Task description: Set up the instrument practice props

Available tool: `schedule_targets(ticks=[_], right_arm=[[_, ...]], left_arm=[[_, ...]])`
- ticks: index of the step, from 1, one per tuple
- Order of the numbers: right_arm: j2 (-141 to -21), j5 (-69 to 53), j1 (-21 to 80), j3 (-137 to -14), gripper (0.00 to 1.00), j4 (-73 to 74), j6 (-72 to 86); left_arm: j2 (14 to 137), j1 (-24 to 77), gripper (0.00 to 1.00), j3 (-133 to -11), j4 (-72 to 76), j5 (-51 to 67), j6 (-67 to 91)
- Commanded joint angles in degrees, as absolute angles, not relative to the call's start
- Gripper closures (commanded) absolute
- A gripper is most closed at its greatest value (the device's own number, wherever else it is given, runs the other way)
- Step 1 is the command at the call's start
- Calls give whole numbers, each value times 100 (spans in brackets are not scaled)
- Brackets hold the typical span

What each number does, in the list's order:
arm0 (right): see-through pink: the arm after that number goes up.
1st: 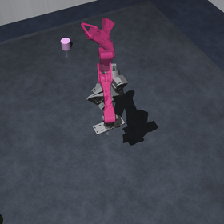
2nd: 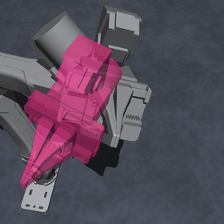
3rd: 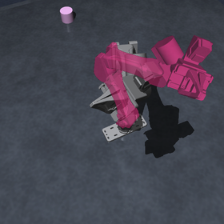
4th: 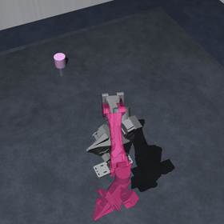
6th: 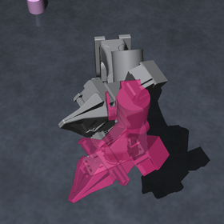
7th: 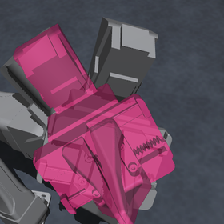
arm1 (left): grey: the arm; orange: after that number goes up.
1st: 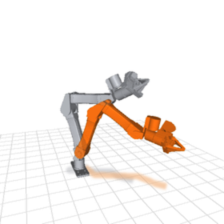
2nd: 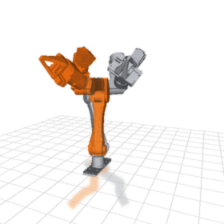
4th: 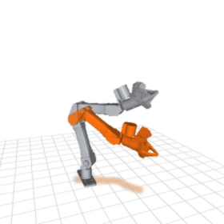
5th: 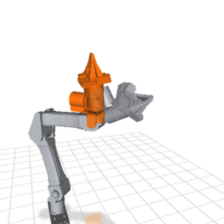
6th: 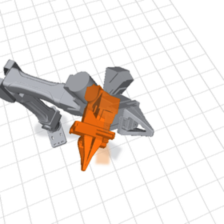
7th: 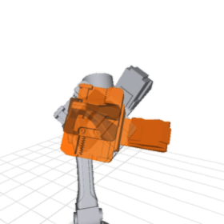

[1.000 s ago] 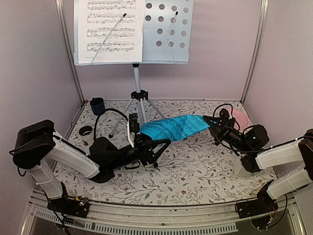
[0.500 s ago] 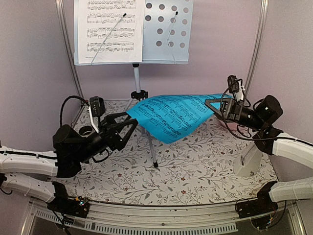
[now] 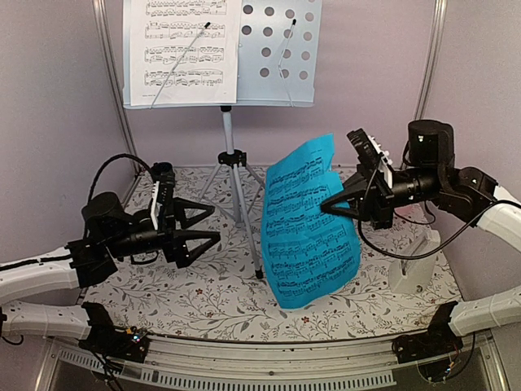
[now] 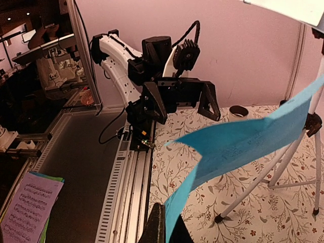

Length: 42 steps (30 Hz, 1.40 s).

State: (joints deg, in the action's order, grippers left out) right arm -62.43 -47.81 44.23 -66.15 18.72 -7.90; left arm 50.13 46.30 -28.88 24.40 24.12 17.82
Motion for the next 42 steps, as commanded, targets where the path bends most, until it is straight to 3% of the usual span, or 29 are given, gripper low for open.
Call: schedule_targets(ticks=[1,7,19,26,37,39,42], right_arm=[[-6313,-4062,4901,-6867,100,3307,-2106],[-6233,-3338,5354,-7083,100,3613,-2518],[-5903,-3130,5449,-7235,100,3207,-2642],[-5545,-3052,5449,-6909,100,2323,-2242],[-5371,-3082,5432,-6548,100,1577,-1790],[-5363,-3042,5417,-6482,100,1441,-1710],[-5337,-3030,5352,-6354,100,1045,-1481]], left_arm=[[5146,4542,1,-3109,1944,3252,1344],[5683,4642,1,-2719,3453,3854,1909],[6971,5633,2,-2369,5959,3095,2174],[7675,6222,31,-2163,8317,2181,2301],[7348,6614,51,-2747,7599,1561,1460],[7270,6678,58,-2905,7292,1461,1246],[7187,6836,75,-3165,6844,1197,1042]])
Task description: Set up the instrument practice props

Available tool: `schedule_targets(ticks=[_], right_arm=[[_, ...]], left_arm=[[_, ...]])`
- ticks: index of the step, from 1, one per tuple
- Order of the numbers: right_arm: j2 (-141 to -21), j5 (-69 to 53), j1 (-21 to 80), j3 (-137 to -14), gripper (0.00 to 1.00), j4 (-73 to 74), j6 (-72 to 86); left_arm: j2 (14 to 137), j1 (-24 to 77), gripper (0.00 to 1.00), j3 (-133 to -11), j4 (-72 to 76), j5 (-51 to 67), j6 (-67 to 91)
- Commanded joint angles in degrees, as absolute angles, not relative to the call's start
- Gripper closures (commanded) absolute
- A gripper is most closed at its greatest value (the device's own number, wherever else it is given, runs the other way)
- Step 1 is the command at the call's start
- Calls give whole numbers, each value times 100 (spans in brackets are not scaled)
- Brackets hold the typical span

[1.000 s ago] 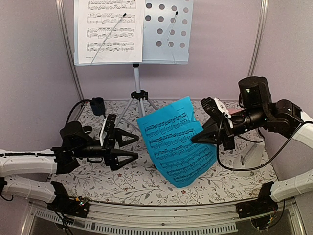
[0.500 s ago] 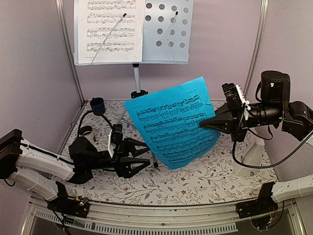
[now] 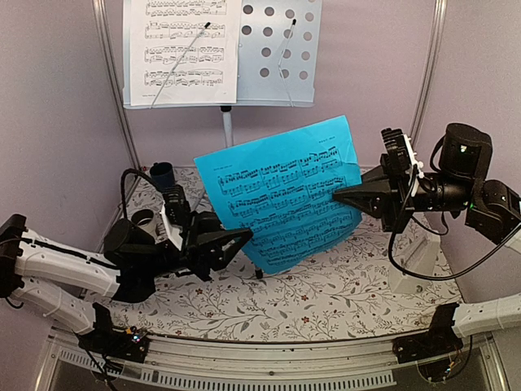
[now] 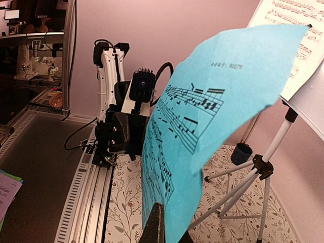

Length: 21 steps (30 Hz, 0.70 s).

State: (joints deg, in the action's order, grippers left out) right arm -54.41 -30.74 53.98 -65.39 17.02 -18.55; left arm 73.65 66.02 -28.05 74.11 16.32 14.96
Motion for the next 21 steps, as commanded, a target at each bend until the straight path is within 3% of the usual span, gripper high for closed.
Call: schedule_targets(ticks=[1,3,6,12,15,17,21], right_arm=[[-5328,-3020,5314,-6283,100,871,-1353],[-5316,-3010,5159,-6147,100,496,-1156],[-5375,-2845,4868,-6018,89,-85,-714],[-5672,-2453,4157,-6138,44,-896,287],[-5925,-2117,3945,-6449,29,-941,598],[-6072,-1930,3792,-6681,23,-934,759],[-6435,-1382,3586,-7255,22,-956,1199]], left_arm=[[7170,6897,84,-3215,6742,1025,1023],[7098,6976,100,-3295,6599,529,1031],[6836,6994,100,-3555,6209,-50,1148],[6321,6983,100,-4825,4296,-987,846],[6320,6947,100,-5564,3321,-1558,758],[6424,6884,100,-6268,2562,-1882,764],[6584,6842,100,-7225,1658,-2373,475]])
